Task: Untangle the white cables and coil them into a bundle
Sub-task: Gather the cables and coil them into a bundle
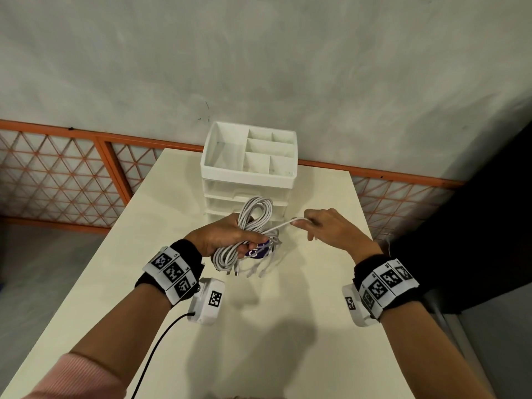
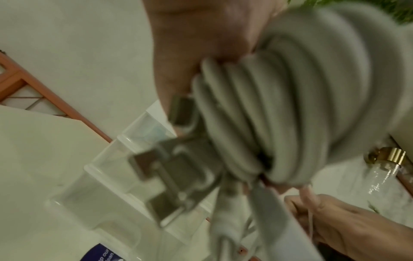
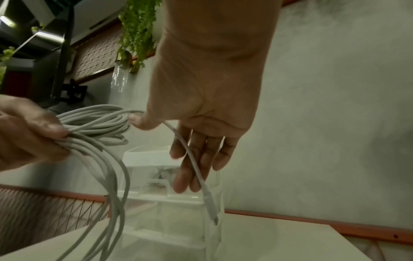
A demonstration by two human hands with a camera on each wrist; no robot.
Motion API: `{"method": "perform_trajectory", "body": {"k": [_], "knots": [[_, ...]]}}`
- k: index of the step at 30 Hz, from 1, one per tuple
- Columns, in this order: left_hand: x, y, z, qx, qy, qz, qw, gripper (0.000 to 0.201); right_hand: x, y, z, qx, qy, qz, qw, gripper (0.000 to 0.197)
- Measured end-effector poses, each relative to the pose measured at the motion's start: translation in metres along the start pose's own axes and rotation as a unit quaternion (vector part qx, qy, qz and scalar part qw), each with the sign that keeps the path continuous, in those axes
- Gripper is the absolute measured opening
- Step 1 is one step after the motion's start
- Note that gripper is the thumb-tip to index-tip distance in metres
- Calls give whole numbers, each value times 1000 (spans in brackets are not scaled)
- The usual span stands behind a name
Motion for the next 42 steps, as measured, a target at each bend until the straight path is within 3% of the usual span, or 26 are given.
{"method": "perform_trajectory", "body": {"k": [2, 3, 5, 6, 7, 10, 12, 14, 17, 21, 24, 29, 32, 35, 39, 42], "knots": [[0, 1, 0, 2, 8, 13, 1000, 26, 7, -1, 6, -70, -3, 6, 998, 37], [1, 2, 0, 3, 16, 20, 1000, 23, 8, 0, 9, -113, -2, 10, 994, 39], [3, 2, 0, -1, 24, 37, 999, 20, 5, 3, 12, -128, -36, -1, 991, 79], [5, 3, 1, -7, 19, 48, 999, 20, 0, 3, 12, -101, -65, -21, 993, 92], [6, 3, 3, -17, 11, 58, 998, 22, -8, 1, 13, -68, -93, -46, 992, 92], [9, 4, 6, -44, 8, 74, 996, 21, -26, -4, 16, -22, -137, -85, 987, 42], [9, 5, 3, -34, 14, 80, 996, 17, -28, -2, 14, -46, -192, -82, 977, 8], [7, 6, -4, -17, 21, 81, 996, 14, -29, 4, 5, -84, -247, -83, 962, 10], [1, 5, -8, 0, 10, 67, 998, 14, -43, 15, -19, -94, -248, -109, 958, 11], [-4, -1, 2, 36, -13, 64, 997, 16, -69, 17, -49, -63, -176, -132, 973, 29], [-4, -7, 9, 69, -47, 55, 995, 21, -88, 13, -60, -57, -129, -146, 979, 31], [-2, -9, 31, 35, -40, 31, 998, 25, -105, -3, -54, -15, -31, -162, 986, 32], [-1, -6, 33, 7, -38, 25, 999, 35, -97, -8, -55, 32, -108, -125, 986, 26], [1, -2, 31, -5, -17, 51, 999, 40, -81, -9, -57, 42, -220, -83, 971, 36], [5, -1, 27, 1, 3, 73, 997, 42, -62, -10, -51, 28, -284, -96, 954, 23], [6, -2, 20, 14, 4, 101, 995, 41, -53, -10, -43, 59, -321, -85, 941, 20]]}}
Point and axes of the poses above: each hand's wrist, its own y-axis away from the middle knuckle, its own z-axis out of the palm, x = y × z, the point moved 2 cm from there along -y, towards the middle knuckle, and after that the axes turned 15 degrees about y, right-handed, at the moved point
